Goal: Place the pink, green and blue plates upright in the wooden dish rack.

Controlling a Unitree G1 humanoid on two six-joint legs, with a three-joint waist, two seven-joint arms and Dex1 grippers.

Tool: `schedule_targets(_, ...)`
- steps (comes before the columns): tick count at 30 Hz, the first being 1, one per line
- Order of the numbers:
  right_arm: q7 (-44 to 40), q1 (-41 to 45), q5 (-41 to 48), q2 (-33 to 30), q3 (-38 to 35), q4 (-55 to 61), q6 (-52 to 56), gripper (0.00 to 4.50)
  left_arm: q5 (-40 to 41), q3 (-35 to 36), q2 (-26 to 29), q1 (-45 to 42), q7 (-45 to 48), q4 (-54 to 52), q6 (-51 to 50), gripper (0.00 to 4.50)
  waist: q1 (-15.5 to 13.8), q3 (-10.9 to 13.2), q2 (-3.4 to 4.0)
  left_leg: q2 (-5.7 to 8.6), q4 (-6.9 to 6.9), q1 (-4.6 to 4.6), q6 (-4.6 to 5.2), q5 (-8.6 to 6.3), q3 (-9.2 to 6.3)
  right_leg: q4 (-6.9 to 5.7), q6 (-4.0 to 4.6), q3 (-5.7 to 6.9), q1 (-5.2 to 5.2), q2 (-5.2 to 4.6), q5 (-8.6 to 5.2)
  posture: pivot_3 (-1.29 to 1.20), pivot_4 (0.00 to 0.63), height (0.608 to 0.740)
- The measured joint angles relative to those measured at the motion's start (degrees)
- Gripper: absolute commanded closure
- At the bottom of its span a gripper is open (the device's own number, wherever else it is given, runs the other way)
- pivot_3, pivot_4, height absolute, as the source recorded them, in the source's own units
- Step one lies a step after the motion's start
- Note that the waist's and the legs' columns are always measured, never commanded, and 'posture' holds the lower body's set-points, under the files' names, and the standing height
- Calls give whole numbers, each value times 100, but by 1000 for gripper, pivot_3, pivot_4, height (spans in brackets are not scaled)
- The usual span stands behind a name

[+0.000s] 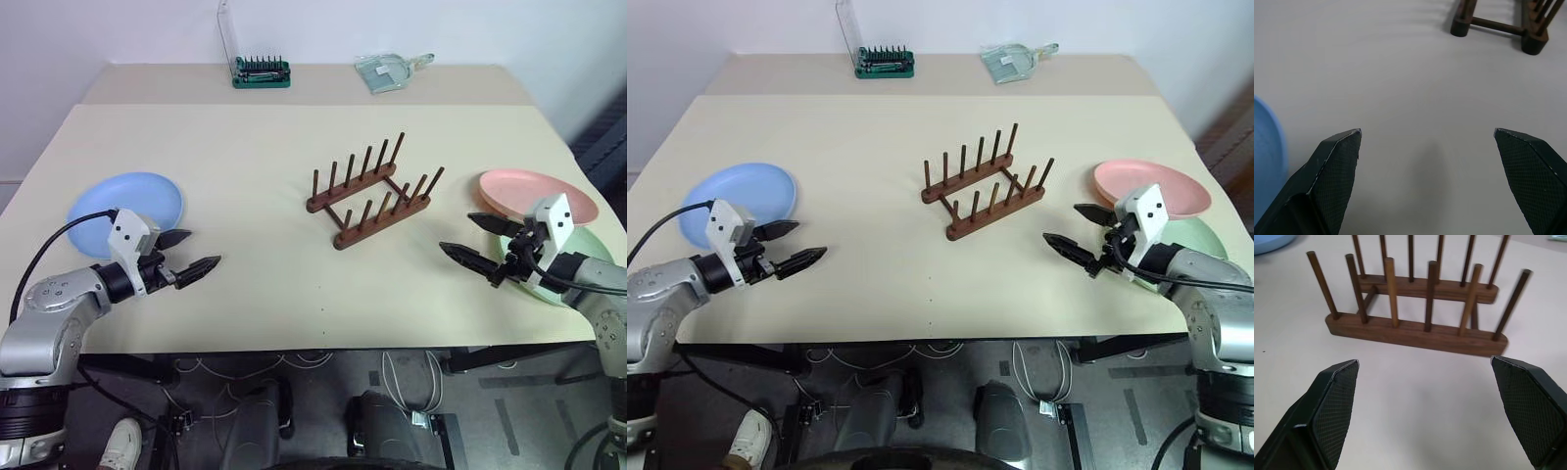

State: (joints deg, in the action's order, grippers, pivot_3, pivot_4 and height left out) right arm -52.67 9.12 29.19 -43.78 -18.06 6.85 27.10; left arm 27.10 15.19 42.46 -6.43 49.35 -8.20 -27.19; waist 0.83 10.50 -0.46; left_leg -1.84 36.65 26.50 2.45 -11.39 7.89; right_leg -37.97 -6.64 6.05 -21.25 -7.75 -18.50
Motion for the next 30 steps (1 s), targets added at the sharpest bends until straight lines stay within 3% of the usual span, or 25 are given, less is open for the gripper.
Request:
schedule_targets(16,16,-22,-81,18,255,-23,-110,89,109,-63,-125,204,-225,-479,-113,0,-5,0,0,0,0,0,0,0,0,-1,0,0,18,1,0,0,150,736)
schedule_targets(26,352,-534,-63,205,245,793,11,89,-453,-1586,-681,-452,-353,-518,-148,0,0,-1,-1,0,1,-1,1,0,0,0,-1,1,22,4,0,0,150,736)
schedule_targets(30,547,-696,-67,448,257,910,4,89,-1187,-2551,-1401,-1144,-730,-89,-51,0,-44,-3,3,3,13,-2,9,-3,0,-1,-2,2,33,5,1,0,150,736)
